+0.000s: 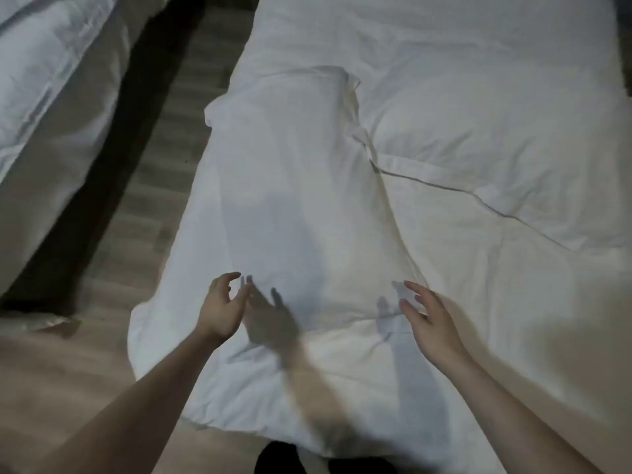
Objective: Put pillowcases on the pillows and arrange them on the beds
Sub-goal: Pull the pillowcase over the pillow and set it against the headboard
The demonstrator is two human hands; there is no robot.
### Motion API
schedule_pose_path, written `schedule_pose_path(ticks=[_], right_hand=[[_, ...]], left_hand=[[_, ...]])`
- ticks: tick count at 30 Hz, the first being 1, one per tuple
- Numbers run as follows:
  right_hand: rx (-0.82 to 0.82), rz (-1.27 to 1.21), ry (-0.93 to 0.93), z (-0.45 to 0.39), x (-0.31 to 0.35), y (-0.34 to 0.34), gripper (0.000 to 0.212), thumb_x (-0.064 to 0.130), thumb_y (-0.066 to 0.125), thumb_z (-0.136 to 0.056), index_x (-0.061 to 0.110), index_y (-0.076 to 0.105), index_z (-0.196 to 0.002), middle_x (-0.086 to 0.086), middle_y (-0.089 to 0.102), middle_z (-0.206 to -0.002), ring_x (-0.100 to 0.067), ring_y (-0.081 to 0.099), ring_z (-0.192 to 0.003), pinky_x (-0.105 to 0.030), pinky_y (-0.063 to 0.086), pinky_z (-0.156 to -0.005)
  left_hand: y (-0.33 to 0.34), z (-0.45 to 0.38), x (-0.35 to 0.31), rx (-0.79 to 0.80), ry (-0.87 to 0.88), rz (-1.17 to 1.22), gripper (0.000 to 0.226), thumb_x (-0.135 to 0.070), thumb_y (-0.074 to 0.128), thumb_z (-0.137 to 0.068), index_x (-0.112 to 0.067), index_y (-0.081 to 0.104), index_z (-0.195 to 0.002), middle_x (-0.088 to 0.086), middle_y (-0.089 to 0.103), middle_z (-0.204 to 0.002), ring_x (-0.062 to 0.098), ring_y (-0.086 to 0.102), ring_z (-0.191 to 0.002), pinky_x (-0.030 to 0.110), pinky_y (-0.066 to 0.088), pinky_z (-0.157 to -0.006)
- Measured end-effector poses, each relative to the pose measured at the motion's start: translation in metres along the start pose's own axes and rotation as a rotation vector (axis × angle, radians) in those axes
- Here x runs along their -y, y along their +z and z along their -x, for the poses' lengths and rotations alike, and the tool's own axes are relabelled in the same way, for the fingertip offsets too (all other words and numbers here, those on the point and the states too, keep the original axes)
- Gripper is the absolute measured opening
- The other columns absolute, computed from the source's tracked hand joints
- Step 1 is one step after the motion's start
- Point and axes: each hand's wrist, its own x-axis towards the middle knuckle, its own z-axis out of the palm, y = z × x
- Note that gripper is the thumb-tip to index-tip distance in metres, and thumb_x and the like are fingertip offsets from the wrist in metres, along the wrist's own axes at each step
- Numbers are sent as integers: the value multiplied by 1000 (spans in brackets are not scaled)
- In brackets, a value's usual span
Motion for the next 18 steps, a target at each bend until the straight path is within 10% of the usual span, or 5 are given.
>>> schedule_pose_path(ticks=[7,14,18], right_hand=[[-80,26,62,-55,-26,30,50,36,62,-98,26,51,-147,0,49,-149,-7,52,-120,-28,39,-105],[-162,-190,235,-85,-36,62,88,55,69,-85,23,32,-158,-3,39,-161,-22,47,-142,-39,37,-119],[-209,-274,299,-100,-24,71,114,80,71,-62,29,32,-157,3,46,-157,-23,50,-140,-45,39,-118]], left_hand=[[20,-56,3,21,-105,29,104,-77,55,-75,-13,36,-155,10,38,-158,32,45,-141,45,38,-117],[49,-86,9,-69,-96,235,85,-81,66,-72,-20,62,-131,-3,70,-125,23,66,-119,39,48,-106],[54,-81,1,-104,-142,275,74,-62,66,-90,-7,46,-135,-3,56,-124,20,55,-113,31,40,-98]])
